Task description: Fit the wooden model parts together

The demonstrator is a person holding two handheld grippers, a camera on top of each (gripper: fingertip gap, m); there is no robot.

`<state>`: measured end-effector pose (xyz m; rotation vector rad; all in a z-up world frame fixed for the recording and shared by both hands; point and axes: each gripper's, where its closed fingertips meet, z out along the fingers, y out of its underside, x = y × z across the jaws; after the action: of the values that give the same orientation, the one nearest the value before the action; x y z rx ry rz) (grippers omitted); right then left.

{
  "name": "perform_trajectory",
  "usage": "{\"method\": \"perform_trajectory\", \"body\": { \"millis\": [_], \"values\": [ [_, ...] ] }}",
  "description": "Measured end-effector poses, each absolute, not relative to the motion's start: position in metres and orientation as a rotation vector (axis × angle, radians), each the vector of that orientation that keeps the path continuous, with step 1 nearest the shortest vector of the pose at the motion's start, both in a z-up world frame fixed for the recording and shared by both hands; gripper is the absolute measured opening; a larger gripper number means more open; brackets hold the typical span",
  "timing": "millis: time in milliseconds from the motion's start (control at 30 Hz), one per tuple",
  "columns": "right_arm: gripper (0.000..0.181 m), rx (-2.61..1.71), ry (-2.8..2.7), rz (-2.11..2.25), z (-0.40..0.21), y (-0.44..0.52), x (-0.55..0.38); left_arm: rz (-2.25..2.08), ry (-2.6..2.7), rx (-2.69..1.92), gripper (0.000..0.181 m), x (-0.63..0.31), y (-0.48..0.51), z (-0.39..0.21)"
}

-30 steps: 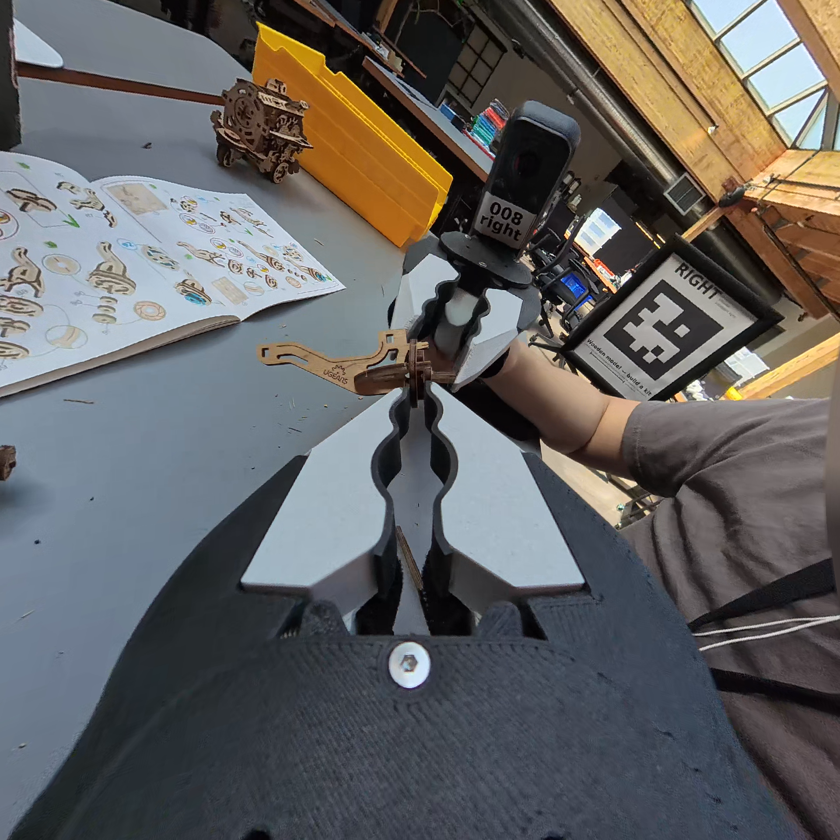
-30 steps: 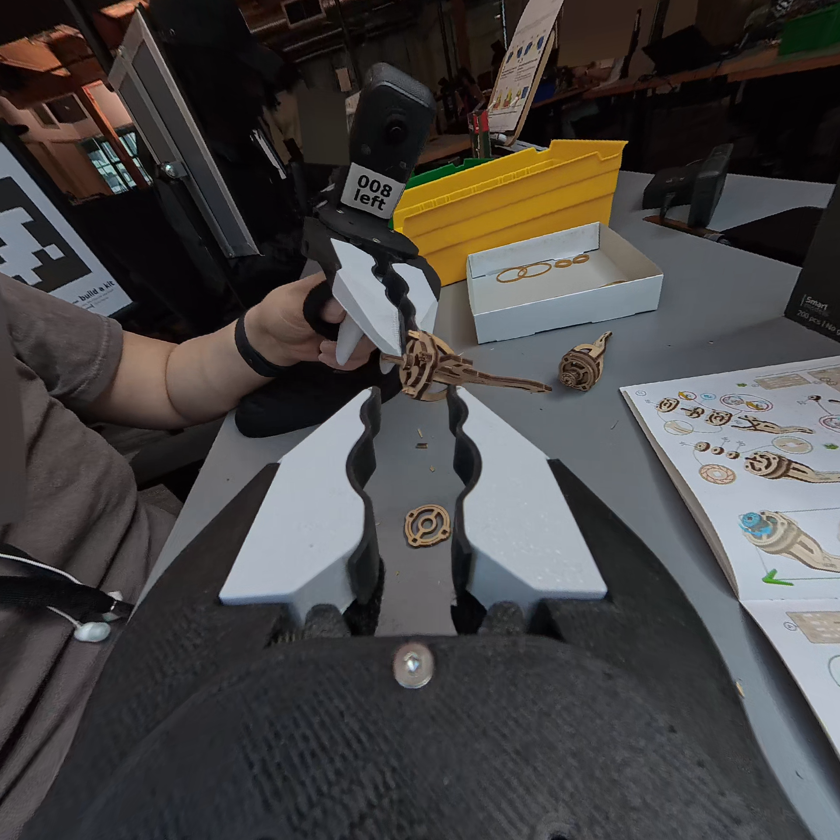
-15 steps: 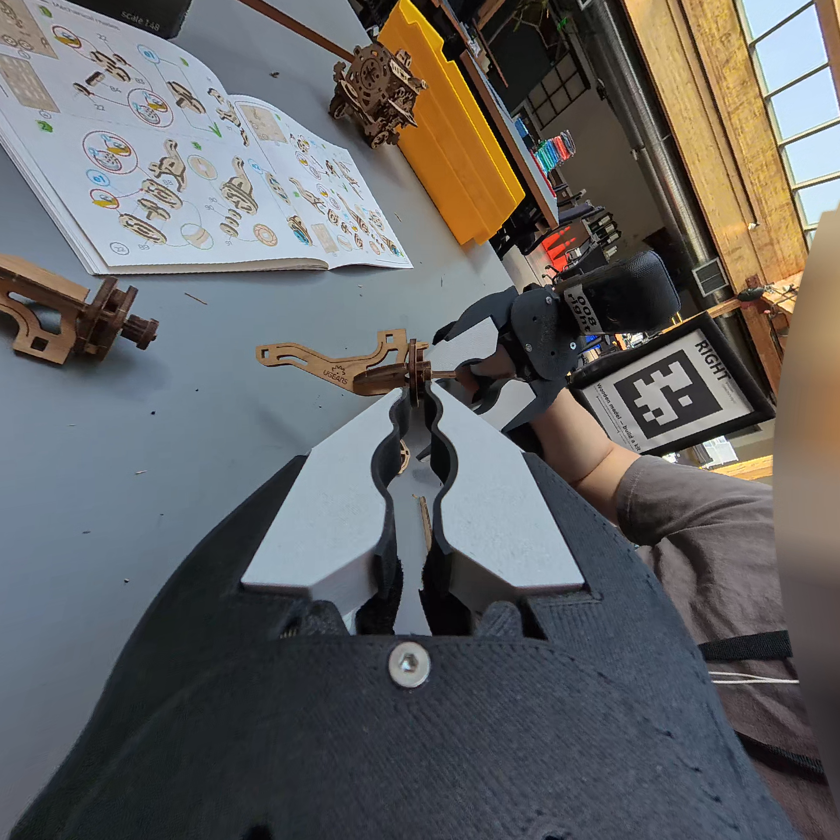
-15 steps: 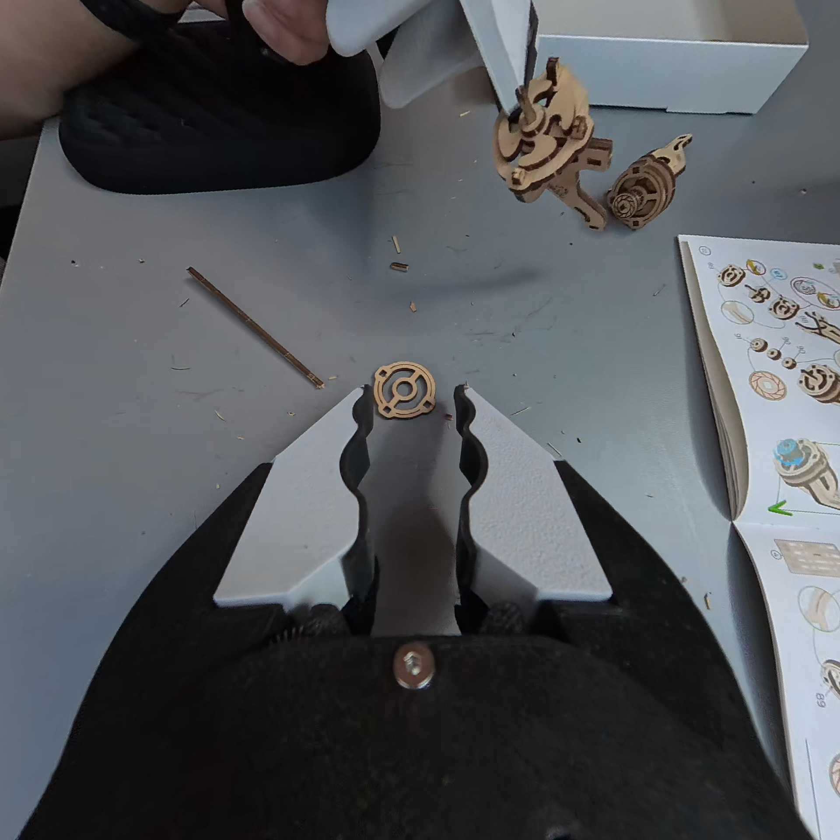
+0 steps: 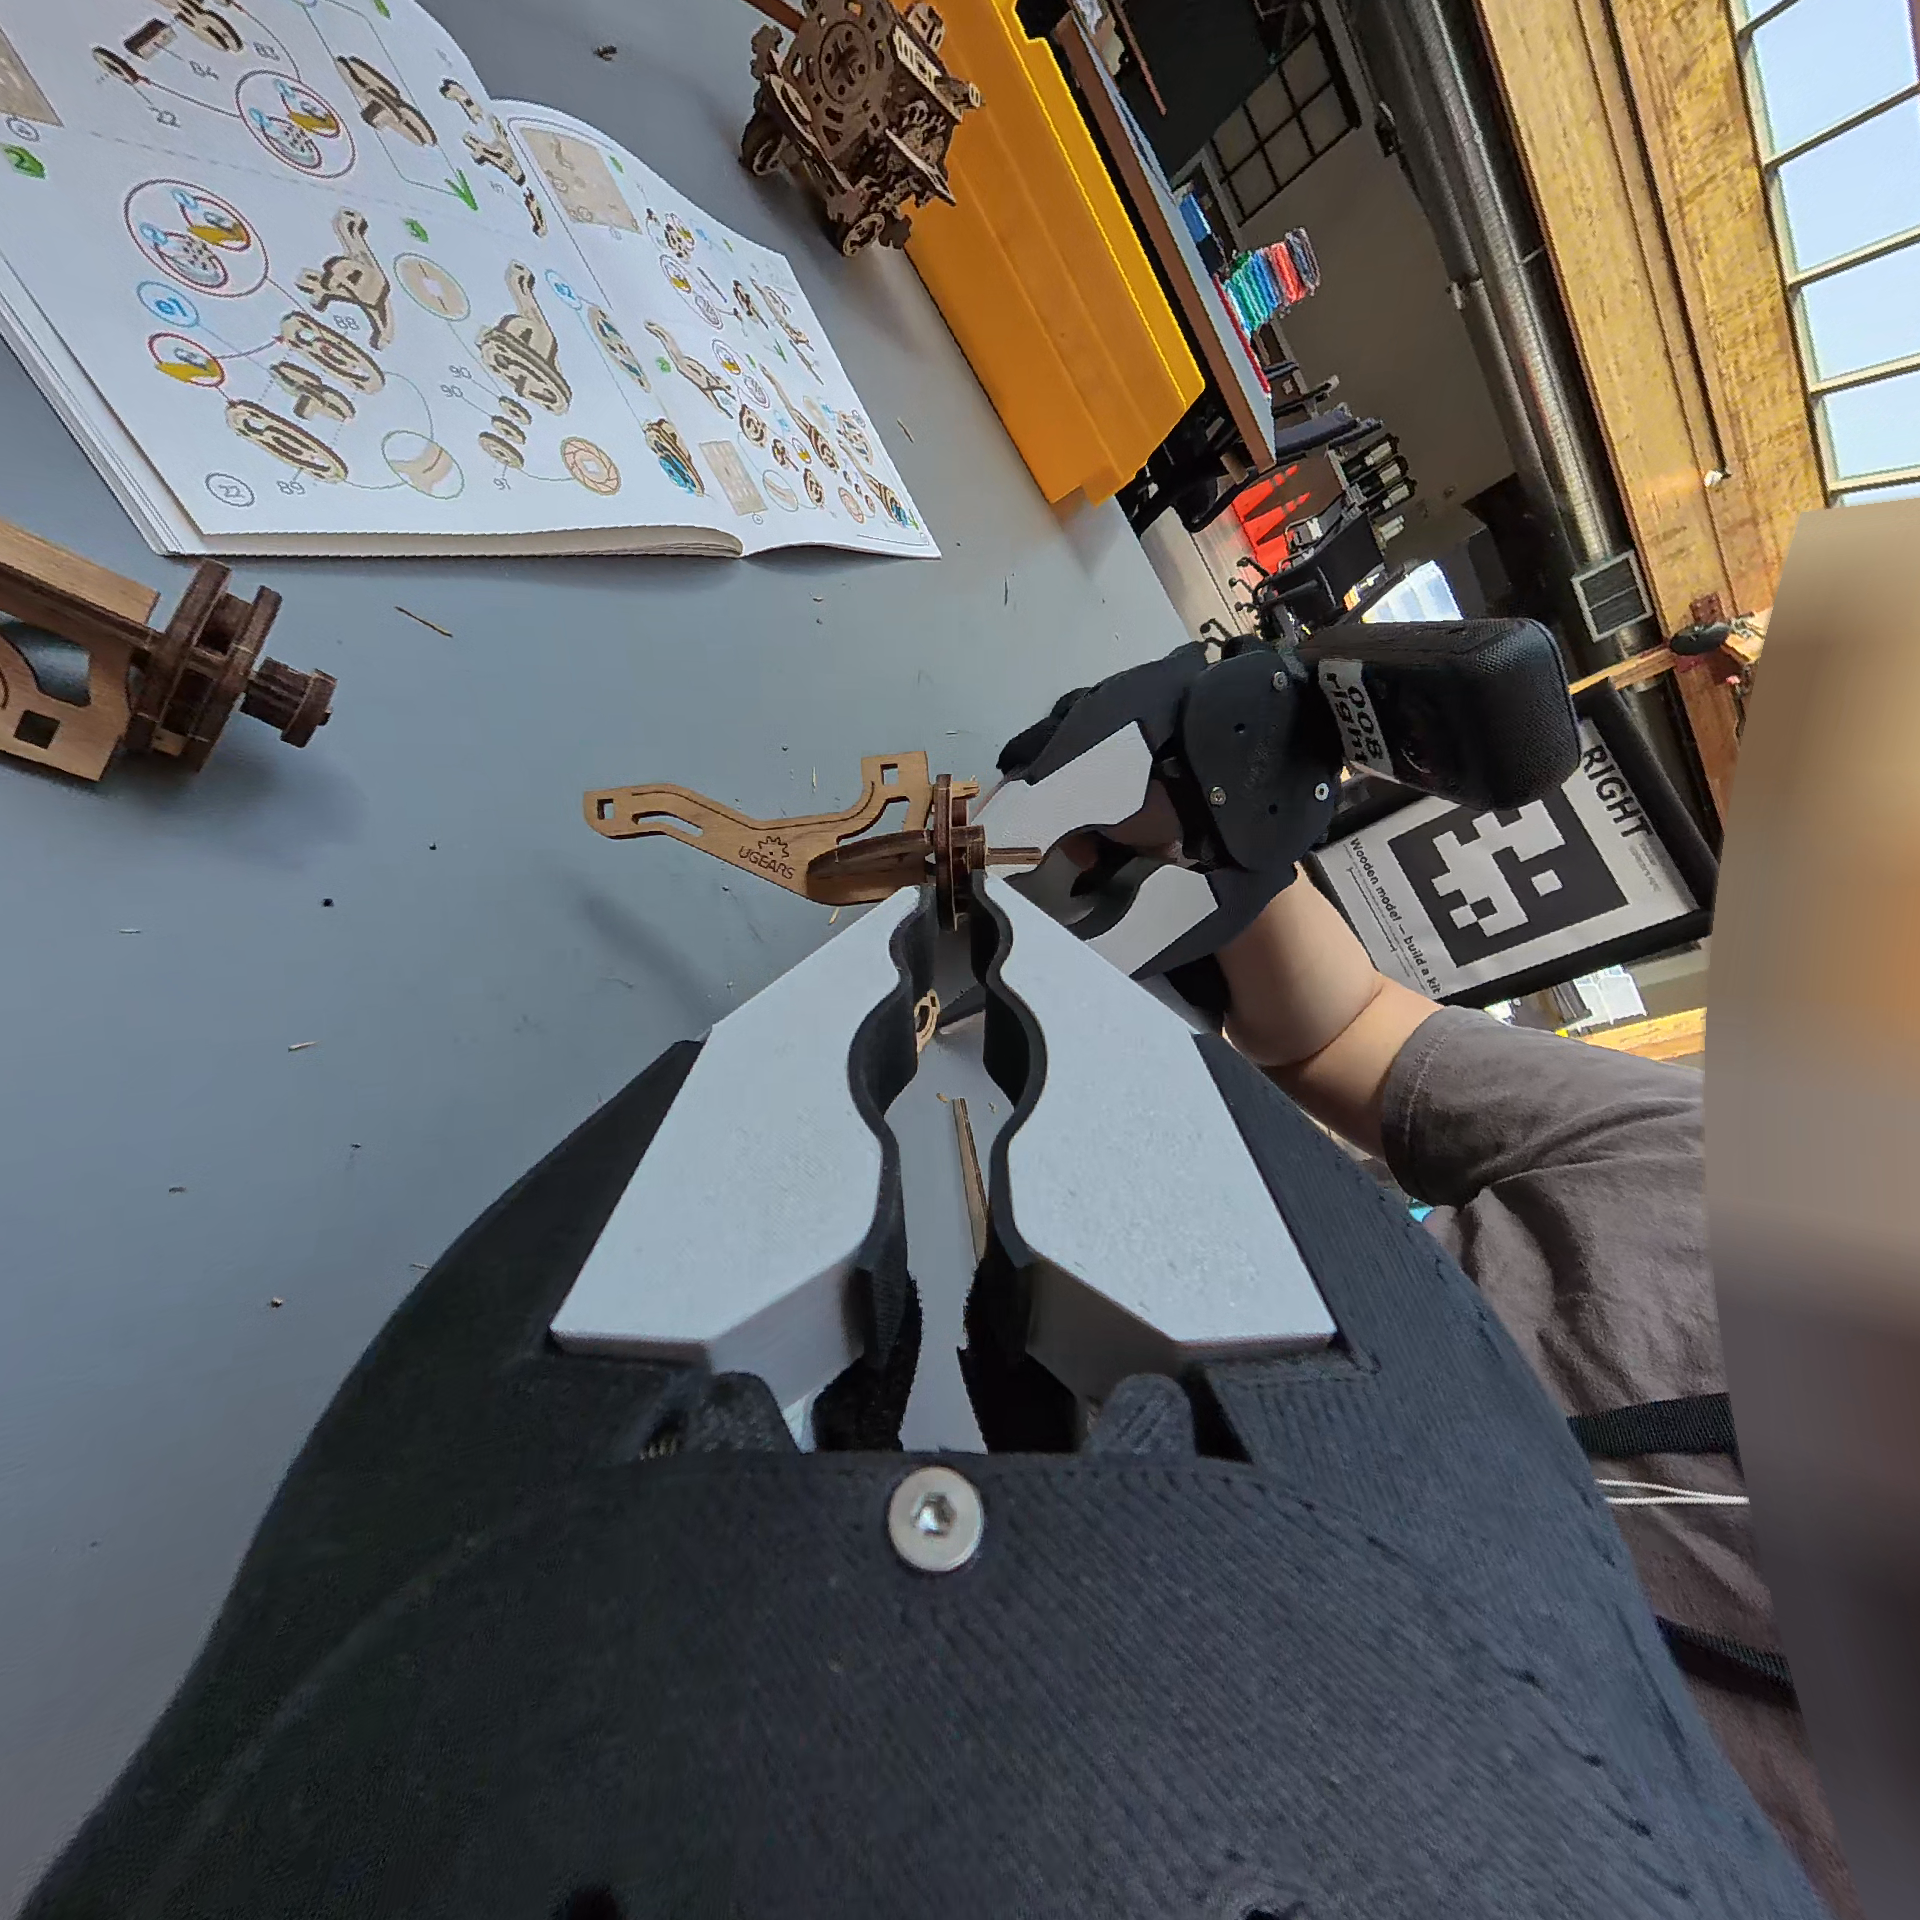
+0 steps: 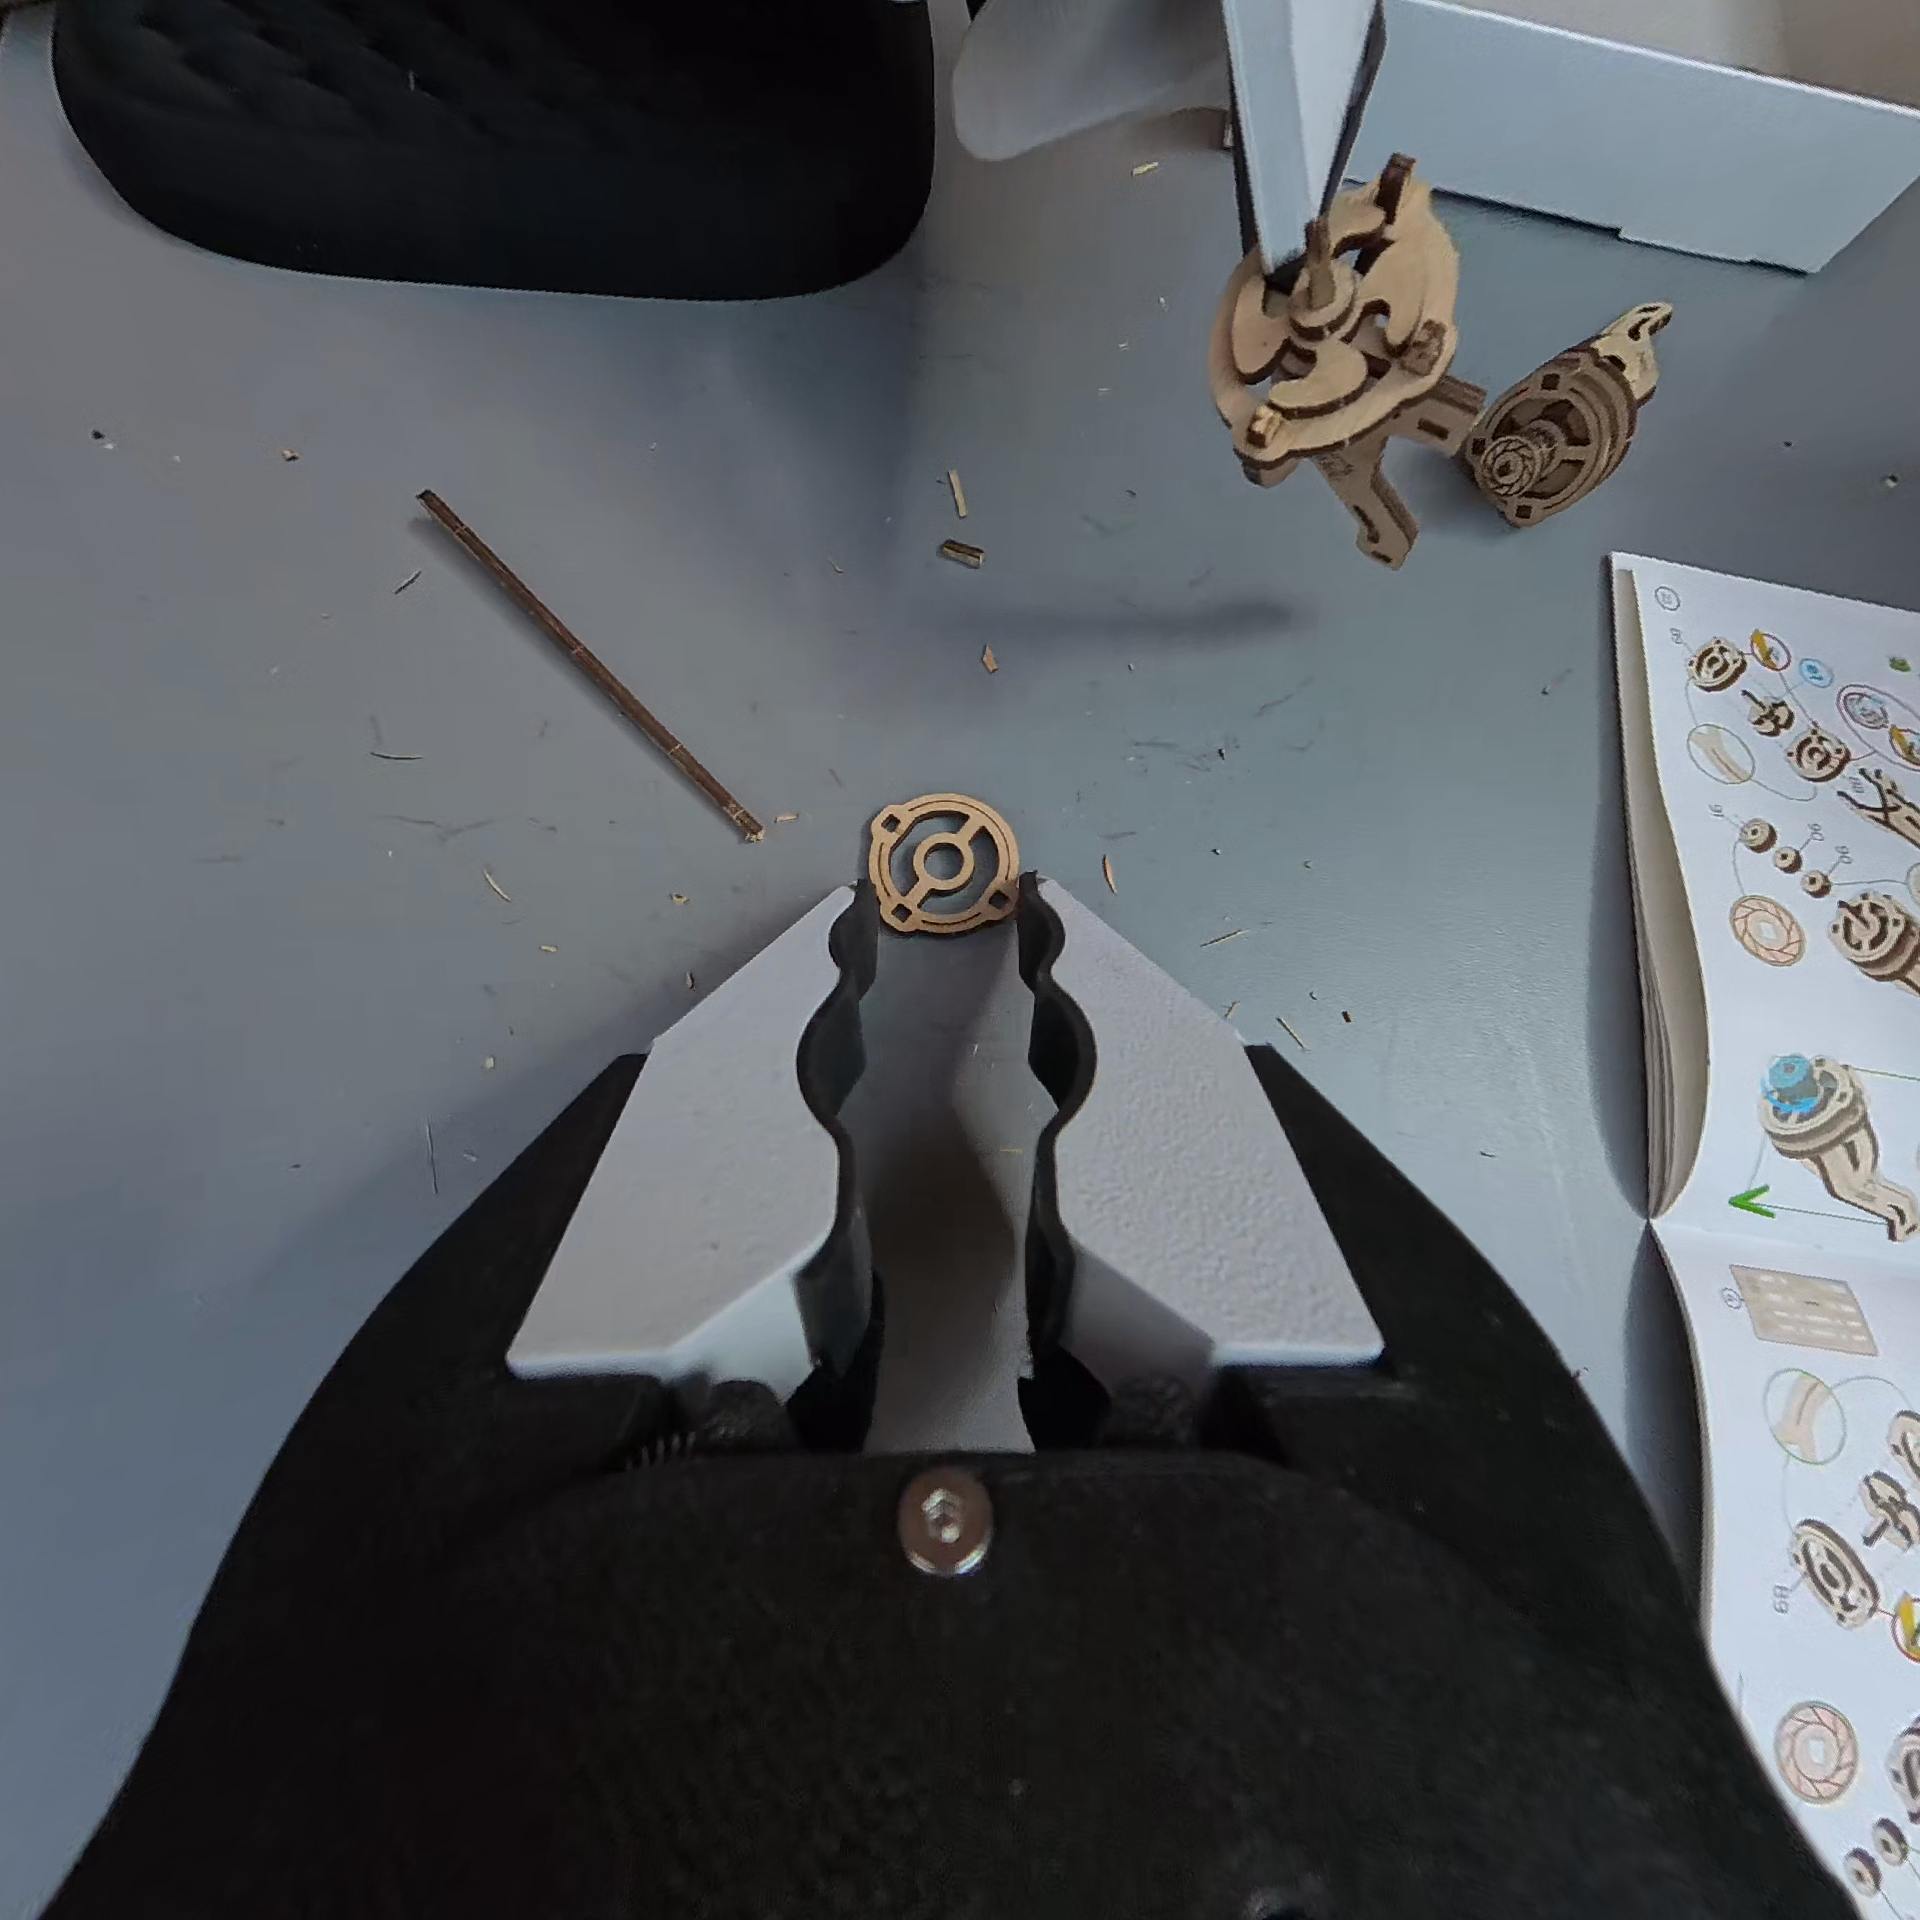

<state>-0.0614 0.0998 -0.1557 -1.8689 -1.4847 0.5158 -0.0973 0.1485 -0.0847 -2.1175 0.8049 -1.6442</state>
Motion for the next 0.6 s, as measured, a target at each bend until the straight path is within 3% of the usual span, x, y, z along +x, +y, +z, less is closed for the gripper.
{"method": "perform_trajectory", "body": {
  "millis": [33, 333, 600],
  "values": [
    [0.026, -1.837, -1.515, 0.494, -0.154, 0.099, -0.061, -1.646, 0.817, -2.132, 0.003, -0.097, 0.147, -0.087],
    [0.026, -1.259, -1.889, 0.356, -0.076, 0.076, -0.074, -1.772, 0.981, -2.229, 0.003, -0.091, 0.116, -0.098],
    [0.026, -1.111, -2.264, 0.272, -0.075, 0.089, -0.093, -1.867, 1.043, -2.26, 0.003, -0.093, 0.103, -0.1]
  ]
}}
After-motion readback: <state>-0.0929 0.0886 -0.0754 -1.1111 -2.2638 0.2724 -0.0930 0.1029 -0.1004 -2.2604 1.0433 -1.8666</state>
